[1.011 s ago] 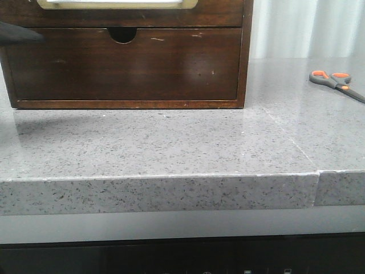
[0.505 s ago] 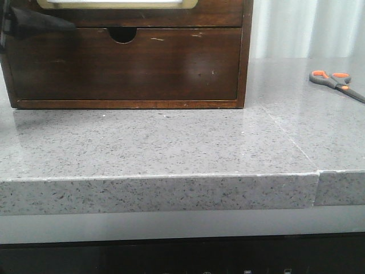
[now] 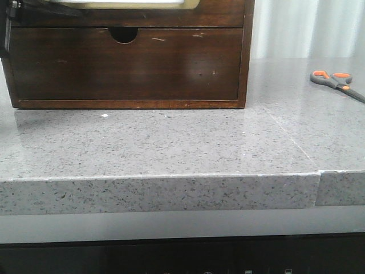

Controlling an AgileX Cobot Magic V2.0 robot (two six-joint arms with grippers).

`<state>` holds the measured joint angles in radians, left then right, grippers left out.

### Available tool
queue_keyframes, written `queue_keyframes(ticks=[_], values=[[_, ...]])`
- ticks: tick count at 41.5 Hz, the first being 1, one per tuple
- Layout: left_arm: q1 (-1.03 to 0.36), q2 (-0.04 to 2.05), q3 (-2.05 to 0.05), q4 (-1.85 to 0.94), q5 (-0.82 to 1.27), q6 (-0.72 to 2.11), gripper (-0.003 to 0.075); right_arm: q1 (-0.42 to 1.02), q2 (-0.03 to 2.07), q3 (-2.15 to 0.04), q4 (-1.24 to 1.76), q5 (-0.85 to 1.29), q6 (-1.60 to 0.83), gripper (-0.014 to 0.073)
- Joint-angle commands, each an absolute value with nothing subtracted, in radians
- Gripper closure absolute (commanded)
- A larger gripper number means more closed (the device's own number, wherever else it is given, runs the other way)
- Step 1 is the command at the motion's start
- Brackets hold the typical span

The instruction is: Put scissors in drawer with both arms

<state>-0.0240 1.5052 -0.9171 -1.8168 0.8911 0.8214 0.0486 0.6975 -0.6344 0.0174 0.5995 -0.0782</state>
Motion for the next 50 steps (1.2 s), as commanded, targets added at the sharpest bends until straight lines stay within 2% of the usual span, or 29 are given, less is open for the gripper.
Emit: queue_keyframes(ticks=[1, 23, 36, 40, 47, 50], values=[[-0.029, 1.418, -0.906, -1.859, 0.941, 0.888, 0.0678, 0.04, 0.7, -0.669, 0.01, 0.538, -0.084, 0.0034], [-0.029, 1.034, -0.532, -1.859, 1.002, 0.915, 0.0678, 0.04, 0.7, -0.669, 0.01, 0.538, -0.084, 0.0034], [-0.029, 0.937, -0.461, -1.826, 0.95, 0.915, 0.066, 0.04, 0.7, -0.669, 0.01, 0.538, -0.084, 0.0034], [-0.029, 0.937, -0.461, -1.826, 0.949, 0.915, 0.0573, 0.04, 0.7, -0.669, 0.01, 0.538, -0.084, 0.0034], [-0.029, 0.937, -0.461, -1.818, 0.945, 0.915, 0.0281, 0.04, 0.7, -0.669, 0.01, 0.538, -0.084, 0.0034], [-0.029, 0.937, -0.461, -1.8, 0.944, 0.915, 0.0206, 0.04, 0.7, -0.669, 0.01, 0.538, -0.084, 0.0034]])
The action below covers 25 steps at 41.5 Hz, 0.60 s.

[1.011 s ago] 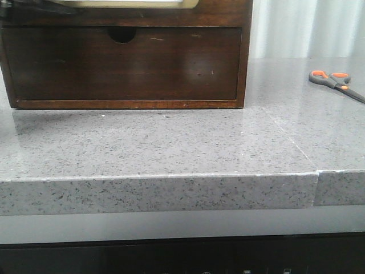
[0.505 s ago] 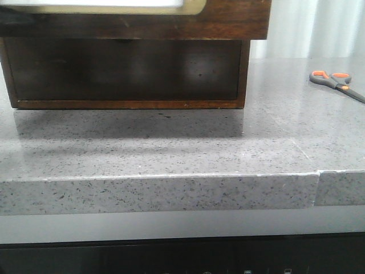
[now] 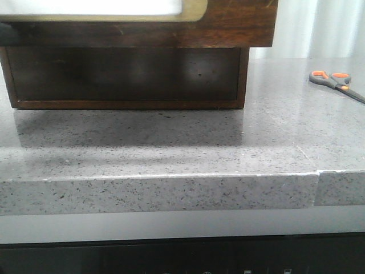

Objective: Put scissors in drawer with both arms
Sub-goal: 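Pull the drawer open toward the robot with the left gripper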

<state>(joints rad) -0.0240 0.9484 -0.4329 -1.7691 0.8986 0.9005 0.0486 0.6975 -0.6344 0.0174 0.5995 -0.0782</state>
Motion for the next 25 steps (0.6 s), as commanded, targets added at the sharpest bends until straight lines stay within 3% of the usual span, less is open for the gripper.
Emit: queue_keyframes(ticks=[1, 16, 25], values=[[-0.029, 0.937, -0.461, -1.794, 0.944, 0.915, 0.0199, 0.04, 0.7, -0.669, 0.01, 0.538, -0.084, 0.0034], [0.035, 0.854, -0.469, -1.567, 0.922, 0.875, 0.0195, 0.04, 0.7, -0.669, 0.01, 0.538, -0.084, 0.0034], [0.213, 0.705, -0.564, -1.109, 0.913, 0.673, 0.0195, 0.04, 0.7, -0.669, 0.01, 0.538, -0.084, 0.0034]])
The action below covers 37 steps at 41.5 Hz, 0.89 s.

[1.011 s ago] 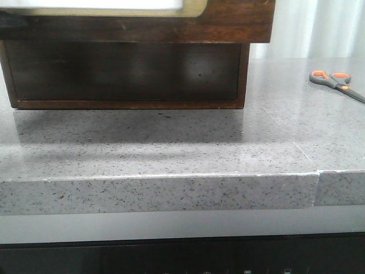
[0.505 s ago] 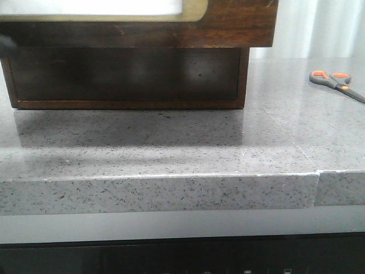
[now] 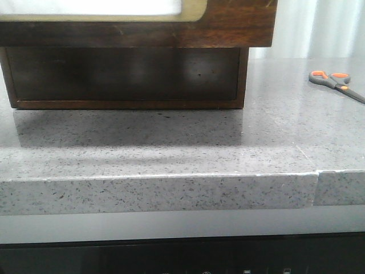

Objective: Put scissors in drawer with both arms
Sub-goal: 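Pull the drawer open toward the robot with the left gripper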

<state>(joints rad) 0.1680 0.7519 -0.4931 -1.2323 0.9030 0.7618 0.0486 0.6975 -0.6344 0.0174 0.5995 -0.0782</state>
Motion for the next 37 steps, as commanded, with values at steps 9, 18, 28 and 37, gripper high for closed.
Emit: queue_keyframes(ticks=[9, 18, 28, 37], values=[[0.163, 0.652, -0.668, -0.761, 0.875, 0.504, 0.0195, 0.04, 0.7, -0.669, 0.01, 0.538, -0.084, 0.0034], [-0.108, 0.652, -0.754, -0.353, 0.842, 0.288, 0.0195, 0.04, 0.7, -0.669, 0.01, 0.538, -0.084, 0.0034], [-0.371, 0.652, -0.799, 0.039, 0.814, 0.008, 0.0195, 0.04, 0.7, -0.669, 0.01, 0.538, -0.084, 0.0034], [-0.489, 0.652, -0.799, 0.041, 0.706, 0.0, 0.0195, 0.04, 0.7, -0.669, 0.01, 0.538, -0.084, 0.0034]])
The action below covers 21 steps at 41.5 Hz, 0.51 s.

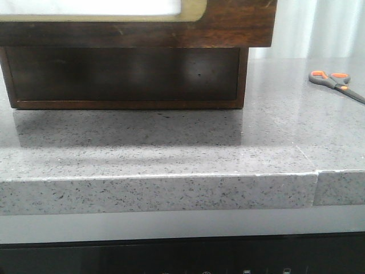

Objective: Put scissors in drawer with both arms
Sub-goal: 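Pull the drawer open toward the robot with the left gripper, then lower the right gripper onto the grey-and-orange scissors and grasp them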

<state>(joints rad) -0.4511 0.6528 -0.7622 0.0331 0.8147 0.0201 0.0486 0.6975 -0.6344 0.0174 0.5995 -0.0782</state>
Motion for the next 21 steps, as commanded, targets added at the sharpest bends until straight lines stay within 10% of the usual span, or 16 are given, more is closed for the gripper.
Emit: queue_keyframes(ticks=[1, 21], values=[[-0.498, 0.652, -0.799, 0.038, 0.693, 0.006, 0.0195, 0.04, 0.7, -0.669, 0.01, 0.538, -0.084, 0.0034], [-0.514, 0.652, -0.799, 0.032, 0.53, 0.006, 0.0195, 0.04, 0.7, -0.669, 0.01, 0.516, -0.084, 0.0034]])
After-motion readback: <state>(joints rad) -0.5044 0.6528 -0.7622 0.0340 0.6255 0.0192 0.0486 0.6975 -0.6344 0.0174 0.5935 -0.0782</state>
